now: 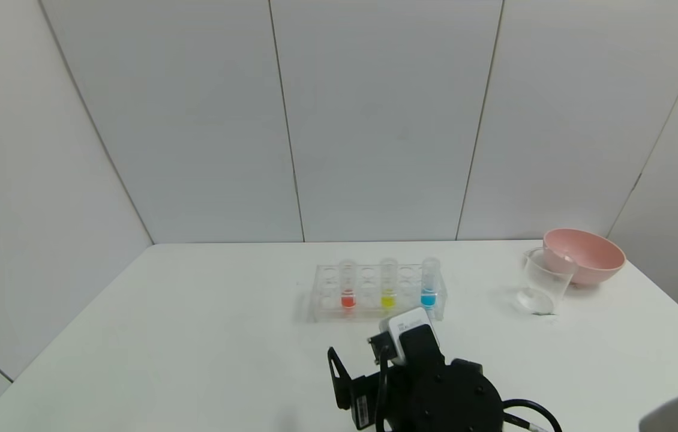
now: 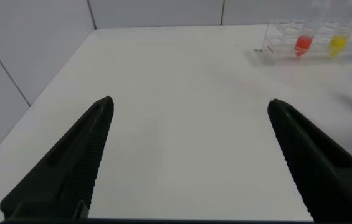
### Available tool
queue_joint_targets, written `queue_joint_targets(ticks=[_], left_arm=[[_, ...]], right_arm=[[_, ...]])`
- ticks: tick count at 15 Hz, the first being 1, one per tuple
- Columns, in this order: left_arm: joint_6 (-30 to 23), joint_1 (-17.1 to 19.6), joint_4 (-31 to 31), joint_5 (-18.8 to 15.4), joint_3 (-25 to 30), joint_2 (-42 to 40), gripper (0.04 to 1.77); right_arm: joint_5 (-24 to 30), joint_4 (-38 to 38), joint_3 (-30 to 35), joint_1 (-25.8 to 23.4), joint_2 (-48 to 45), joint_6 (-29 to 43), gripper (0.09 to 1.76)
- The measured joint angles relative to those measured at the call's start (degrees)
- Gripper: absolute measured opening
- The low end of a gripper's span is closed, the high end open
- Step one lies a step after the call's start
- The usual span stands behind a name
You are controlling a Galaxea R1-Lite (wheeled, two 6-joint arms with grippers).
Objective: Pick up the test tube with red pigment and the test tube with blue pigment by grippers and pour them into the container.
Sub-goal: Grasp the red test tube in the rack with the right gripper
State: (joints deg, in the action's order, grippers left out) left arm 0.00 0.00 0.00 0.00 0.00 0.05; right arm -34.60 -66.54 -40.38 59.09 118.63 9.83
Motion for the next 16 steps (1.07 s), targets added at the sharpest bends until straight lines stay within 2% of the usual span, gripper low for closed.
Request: queue_joint_targets(ticks=[10,13,16], left_arm=[[0.00,0.00,0.02,0.00,0.00,0.00,1.76],[0.00,0.00,0.00,0.00,0.00,0.00,1.76],[0.00,0.00,0.02,0.00,0.00,0.00,1.76]], right_arm=[[3.95,15.10,-28.22,-7.55,12.80,-0.23,1.71],[4.60,18.24,-34.10,-8.92,15.82,-0.59,1.71],[5.12,19.02,-36.61,-9.51,17.73,-0.79,1.71]])
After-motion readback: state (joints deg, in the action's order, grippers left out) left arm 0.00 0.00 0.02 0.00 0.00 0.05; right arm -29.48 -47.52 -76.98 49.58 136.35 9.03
